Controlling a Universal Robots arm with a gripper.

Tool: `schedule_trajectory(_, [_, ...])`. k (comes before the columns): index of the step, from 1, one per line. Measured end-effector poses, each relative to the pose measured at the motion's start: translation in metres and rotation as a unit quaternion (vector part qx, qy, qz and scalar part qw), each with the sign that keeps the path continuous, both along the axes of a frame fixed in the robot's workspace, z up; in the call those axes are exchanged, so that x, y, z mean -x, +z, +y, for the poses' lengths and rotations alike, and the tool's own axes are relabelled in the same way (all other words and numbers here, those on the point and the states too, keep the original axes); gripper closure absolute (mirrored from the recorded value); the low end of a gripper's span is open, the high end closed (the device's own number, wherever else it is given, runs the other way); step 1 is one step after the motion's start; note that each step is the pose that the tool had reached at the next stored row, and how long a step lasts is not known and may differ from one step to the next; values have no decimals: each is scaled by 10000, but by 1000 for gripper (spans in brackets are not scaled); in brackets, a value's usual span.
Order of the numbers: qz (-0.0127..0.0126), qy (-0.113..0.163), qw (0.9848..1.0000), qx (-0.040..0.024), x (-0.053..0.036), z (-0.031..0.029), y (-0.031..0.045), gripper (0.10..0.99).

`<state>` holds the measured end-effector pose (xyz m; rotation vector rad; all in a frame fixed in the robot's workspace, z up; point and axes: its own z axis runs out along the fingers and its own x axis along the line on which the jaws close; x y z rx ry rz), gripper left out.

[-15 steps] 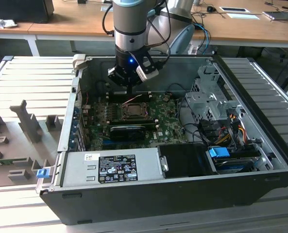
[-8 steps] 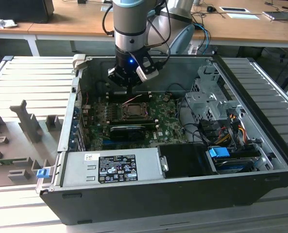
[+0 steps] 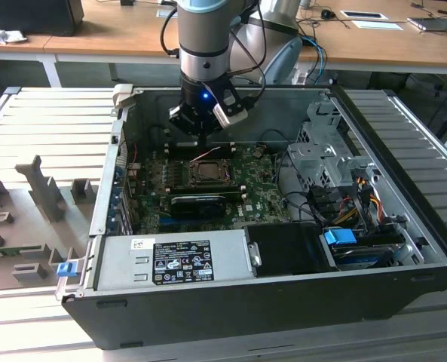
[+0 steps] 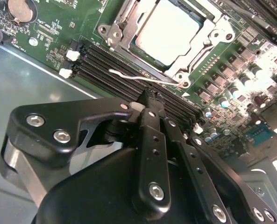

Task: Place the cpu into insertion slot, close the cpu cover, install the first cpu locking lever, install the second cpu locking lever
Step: 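Install the first cpu locking lever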

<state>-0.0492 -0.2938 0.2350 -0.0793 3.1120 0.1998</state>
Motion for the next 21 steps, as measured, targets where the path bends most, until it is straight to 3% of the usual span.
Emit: schedule_trajectory(21, [0,118,9999,1,-89,0,-64,980])
